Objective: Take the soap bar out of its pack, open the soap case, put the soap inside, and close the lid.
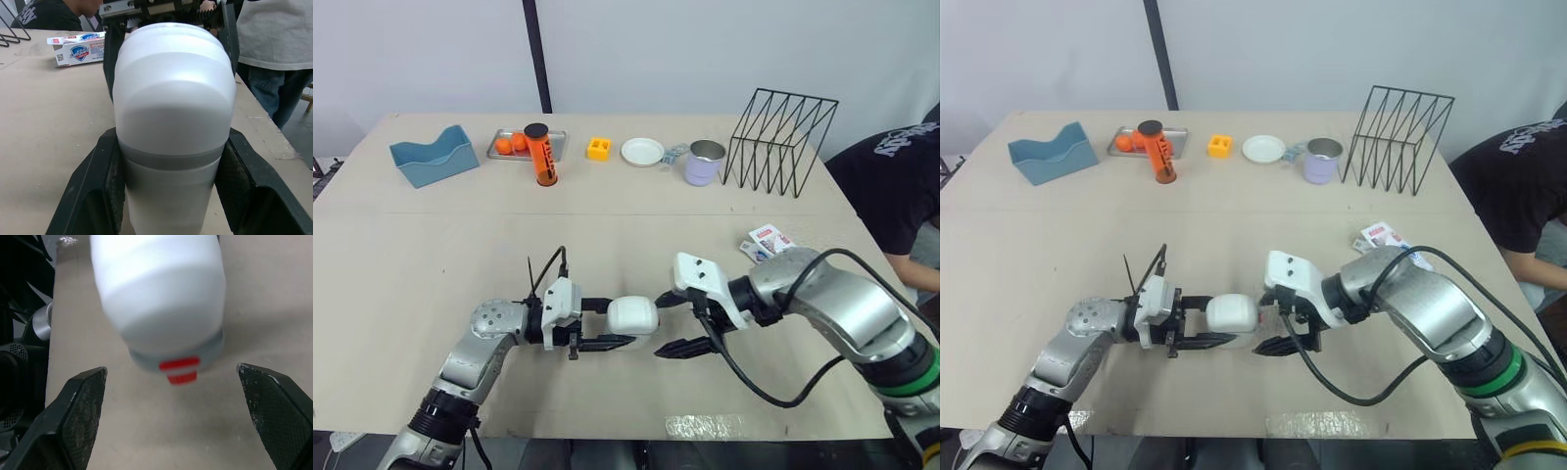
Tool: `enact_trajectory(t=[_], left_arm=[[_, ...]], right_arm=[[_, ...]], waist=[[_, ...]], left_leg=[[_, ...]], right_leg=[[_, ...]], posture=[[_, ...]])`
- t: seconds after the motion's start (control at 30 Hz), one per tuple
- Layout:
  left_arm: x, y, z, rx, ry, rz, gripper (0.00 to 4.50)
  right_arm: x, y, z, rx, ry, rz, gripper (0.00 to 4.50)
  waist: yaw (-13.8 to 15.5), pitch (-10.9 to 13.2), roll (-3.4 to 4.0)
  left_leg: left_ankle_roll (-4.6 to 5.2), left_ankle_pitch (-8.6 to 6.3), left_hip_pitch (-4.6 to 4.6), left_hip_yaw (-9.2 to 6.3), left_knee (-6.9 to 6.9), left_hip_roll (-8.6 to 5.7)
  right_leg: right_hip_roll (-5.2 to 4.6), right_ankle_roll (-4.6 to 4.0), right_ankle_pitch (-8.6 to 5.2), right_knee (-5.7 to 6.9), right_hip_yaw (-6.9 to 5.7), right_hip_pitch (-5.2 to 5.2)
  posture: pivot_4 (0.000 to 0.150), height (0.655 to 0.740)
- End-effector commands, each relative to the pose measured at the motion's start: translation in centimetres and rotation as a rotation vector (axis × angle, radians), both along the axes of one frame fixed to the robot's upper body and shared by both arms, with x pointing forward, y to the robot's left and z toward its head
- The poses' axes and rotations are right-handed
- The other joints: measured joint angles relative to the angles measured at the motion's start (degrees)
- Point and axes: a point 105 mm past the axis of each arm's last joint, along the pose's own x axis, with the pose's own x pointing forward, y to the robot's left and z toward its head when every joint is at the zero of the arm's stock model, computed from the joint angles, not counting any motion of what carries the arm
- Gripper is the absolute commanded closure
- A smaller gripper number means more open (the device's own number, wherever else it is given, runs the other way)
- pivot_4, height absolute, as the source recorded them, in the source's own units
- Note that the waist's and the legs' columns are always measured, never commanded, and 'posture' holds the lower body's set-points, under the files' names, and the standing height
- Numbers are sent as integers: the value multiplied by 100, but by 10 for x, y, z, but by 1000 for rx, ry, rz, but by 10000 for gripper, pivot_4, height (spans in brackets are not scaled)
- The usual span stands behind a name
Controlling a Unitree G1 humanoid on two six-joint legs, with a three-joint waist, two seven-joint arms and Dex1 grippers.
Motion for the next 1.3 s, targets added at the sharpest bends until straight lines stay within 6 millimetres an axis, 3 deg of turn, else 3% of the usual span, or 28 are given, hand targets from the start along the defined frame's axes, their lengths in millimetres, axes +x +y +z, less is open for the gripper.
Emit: enact_trajectory(t=[0.03, 0.27, 0.43, 0.8, 1.1, 1.23, 1.3], left_arm=[[-2, -1, 7, -10, -31, -14, 25548], [0, 3, 6, -16, -32, 5, 25548], [1, 5, 6, -12, -32, 13, 25548], [4, 7, 5, -5, -32, 17, 25548], [4, 9, 5, 0, -32, 20, 25548], [3, 8, 5, 0, -32, 17, 25548], [3, 8, 5, 0, -32, 17, 25548]], right_arm=[[5, -16, 11, 48, -65, -45, 936], [4, -60, 5, 237, -161, -140, 936], [-13, -91, -3, 409, -216, -164, 936], [-35, -155, -30, 475, -315, -306, 936], [-30, -155, -23, 476, -365, -293, 936], [-22, -141, -3, 515, -395, -254, 936], [-17, -134, 7, 536, -423, -245, 6027]], waist=[[0, 1, -1], [8, 4, -8], [5, 4, -7], [-3, 4, -6], [-2, 3, -4], [-3, 4, -2], [-11, 2, 1]], left_leg=[[0, 0, -1, -1, 0, 0], [1, -1, -6, -2, 1, -4], [1, 0, 3, -1, 1, -3], [1, -1, 43, 6, -2, -3], [0, 0, 48, 10, -6, -3], [0, 0, 48, 9, -7, -3], [0, 0, 52, 14, -7, -2]], right_leg=[[0, 0, 0, -1, -1, 0], [-2, 1, 0, -10, -3, 2], [1, 1, 0, -7, -2, 8], [2, 7, -3, -8, 8, 46], [2, 7, -3, -8, 13, 48], [2, 8, -4, -8, 13, 48], [3, 7, -3, -6, 20, 48]], posture=[[1500, 7400], [1500, 7400], [1500, 7400], [1500, 7400], [1500, 7400], [1500, 7400], [1500, 7400]])
